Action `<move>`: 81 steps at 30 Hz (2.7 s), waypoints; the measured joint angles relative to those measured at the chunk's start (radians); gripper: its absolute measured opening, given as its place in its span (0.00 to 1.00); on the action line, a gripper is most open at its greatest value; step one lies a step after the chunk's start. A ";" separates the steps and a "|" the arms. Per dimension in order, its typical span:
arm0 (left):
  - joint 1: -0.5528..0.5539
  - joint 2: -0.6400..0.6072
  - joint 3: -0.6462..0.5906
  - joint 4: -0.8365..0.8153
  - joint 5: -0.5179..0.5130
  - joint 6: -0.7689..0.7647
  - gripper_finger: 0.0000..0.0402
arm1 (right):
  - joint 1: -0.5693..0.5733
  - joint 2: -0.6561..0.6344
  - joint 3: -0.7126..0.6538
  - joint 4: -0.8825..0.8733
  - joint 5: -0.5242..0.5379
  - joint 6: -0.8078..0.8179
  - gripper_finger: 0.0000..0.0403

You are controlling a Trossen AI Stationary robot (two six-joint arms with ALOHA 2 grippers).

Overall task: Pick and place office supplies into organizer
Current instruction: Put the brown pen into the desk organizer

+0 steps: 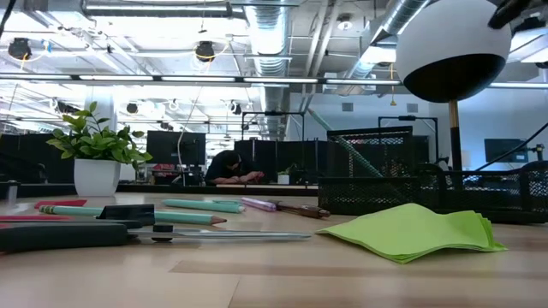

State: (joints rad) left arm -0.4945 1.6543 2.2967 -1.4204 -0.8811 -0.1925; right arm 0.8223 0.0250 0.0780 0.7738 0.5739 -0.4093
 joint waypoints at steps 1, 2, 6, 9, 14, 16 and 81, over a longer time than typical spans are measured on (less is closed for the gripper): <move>-0.006 -0.012 0.000 -0.044 0.015 -0.040 0.28 | 0.000 0.000 0.009 0.065 0.000 -0.005 0.31; -0.013 -0.021 0.000 -0.086 0.033 -0.073 0.28 | 0.000 0.000 0.016 0.111 -0.001 -0.007 0.31; -0.037 -0.053 -0.013 -0.144 0.085 -0.101 0.28 | 0.000 0.001 0.039 0.103 -0.070 -0.082 0.31; -0.074 -0.073 -0.019 -0.124 0.065 -0.089 0.28 | 0.000 0.009 0.084 0.069 -0.113 -0.142 0.31; -0.088 -0.086 -0.019 -0.126 -0.028 -0.058 0.28 | 0.000 0.110 0.228 -0.004 -0.098 -0.105 0.31; -0.088 -0.087 -0.019 -0.125 -0.033 -0.055 0.28 | 0.000 0.197 0.309 -0.088 -0.093 -0.052 0.31; -0.468 -0.286 -0.744 -0.151 -0.242 -0.829 0.28 | -0.278 2.081 1.258 -0.779 0.395 1.128 0.25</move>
State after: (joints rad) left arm -0.9623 1.3685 1.5528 -1.5714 -1.1230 -1.0213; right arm 0.5443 2.1056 1.3361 -0.0049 0.9687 0.7184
